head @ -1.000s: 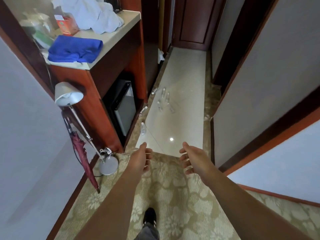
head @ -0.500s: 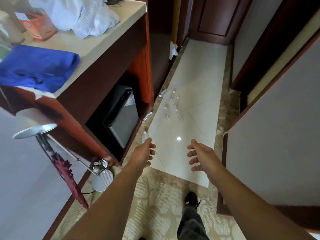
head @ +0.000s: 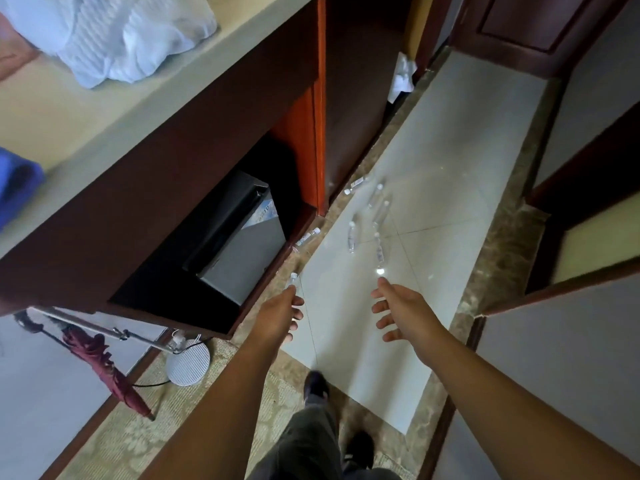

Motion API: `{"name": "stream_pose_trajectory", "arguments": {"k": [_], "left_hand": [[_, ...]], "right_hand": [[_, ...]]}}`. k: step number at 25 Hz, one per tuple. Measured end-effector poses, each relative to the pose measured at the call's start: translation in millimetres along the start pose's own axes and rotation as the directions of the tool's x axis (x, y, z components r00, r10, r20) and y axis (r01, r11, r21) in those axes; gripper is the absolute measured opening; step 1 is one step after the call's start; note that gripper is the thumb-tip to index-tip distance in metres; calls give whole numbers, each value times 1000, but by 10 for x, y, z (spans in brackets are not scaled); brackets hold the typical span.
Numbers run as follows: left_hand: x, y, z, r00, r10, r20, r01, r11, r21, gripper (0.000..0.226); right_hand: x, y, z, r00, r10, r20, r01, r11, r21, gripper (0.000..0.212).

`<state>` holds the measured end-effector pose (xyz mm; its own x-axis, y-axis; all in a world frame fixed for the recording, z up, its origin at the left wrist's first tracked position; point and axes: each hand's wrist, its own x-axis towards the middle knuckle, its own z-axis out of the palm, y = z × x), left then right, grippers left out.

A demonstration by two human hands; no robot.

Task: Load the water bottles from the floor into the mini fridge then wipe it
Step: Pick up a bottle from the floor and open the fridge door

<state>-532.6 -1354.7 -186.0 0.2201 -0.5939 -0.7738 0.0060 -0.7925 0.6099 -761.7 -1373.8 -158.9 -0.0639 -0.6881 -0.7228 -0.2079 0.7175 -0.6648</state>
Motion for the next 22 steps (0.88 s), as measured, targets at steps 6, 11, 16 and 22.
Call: {"name": "stream_pose_trajectory", "arguments": {"k": [6, 11, 16, 22], "left_hand": [[1311, 534, 43, 992, -121, -45, 120, 993, -17, 41], [2224, 909, 191, 986, -135, -93, 139, 989, 42, 37], [2953, 795, 412, 956, -266, -121, 268, 963, -2, 35], [3717, 355, 813, 910, -230, -345, 229, 972, -43, 26]], "right_hand": [[1269, -765, 276, 998, 20, 62, -14, 995, -97, 40], [2282, -1200, 343, 994, 11, 105, 8, 984, -178, 37], [3144, -1257, 432, 980, 19, 200, 33, 966, -255, 36], [4230, -968, 524, 947, 63, 315, 56, 933, -355, 37]]}}
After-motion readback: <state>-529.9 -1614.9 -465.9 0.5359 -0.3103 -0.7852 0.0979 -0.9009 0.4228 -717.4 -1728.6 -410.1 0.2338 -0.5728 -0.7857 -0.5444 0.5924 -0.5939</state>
